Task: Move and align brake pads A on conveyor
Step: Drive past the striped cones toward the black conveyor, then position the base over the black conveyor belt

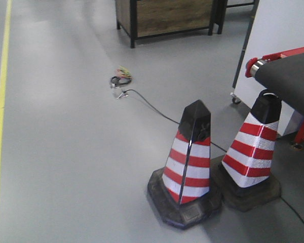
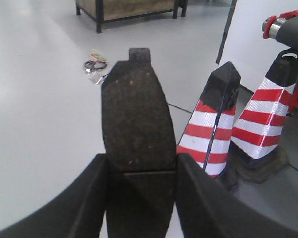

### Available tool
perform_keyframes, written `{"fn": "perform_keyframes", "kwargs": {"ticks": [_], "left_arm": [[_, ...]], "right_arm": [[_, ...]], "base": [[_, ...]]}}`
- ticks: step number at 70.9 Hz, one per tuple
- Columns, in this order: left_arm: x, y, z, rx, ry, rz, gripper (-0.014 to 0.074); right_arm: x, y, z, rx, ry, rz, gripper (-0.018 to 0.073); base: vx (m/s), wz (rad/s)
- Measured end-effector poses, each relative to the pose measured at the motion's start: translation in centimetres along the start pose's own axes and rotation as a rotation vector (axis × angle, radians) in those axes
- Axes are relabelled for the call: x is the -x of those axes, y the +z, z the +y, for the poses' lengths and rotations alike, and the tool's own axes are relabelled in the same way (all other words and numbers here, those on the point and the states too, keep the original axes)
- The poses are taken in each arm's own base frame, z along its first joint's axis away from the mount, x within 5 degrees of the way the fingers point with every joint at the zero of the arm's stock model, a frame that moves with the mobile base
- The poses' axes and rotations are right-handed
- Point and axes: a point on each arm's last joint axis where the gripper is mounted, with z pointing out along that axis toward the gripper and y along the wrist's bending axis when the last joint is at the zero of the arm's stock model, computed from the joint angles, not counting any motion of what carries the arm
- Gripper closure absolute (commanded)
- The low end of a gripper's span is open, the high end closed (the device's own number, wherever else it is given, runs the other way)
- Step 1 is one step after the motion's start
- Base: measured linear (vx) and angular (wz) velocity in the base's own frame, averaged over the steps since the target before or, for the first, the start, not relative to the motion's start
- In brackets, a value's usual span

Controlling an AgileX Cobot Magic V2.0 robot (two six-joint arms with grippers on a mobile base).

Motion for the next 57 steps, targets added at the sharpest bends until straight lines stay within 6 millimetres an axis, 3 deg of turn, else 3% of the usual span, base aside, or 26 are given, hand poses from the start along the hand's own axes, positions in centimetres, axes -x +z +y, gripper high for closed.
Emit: {"fn": "perform_keyframes", "kwargs": {"ticks": [31,57], "left_arm": [[0.00,0.00,0.00,0.000,0.000,0.000,0.0404],[0.00,0.00,0.00,0.000,0.000,0.000,0.0404]], "right_arm": [[0.00,0.00,0.00,0.000,0.000,0.000,0.0352],[0.00,0.00,0.00,0.000,0.000,0.000,0.0352]], "base": [[0.44,-0.37],[0.29,-0.75]]}}
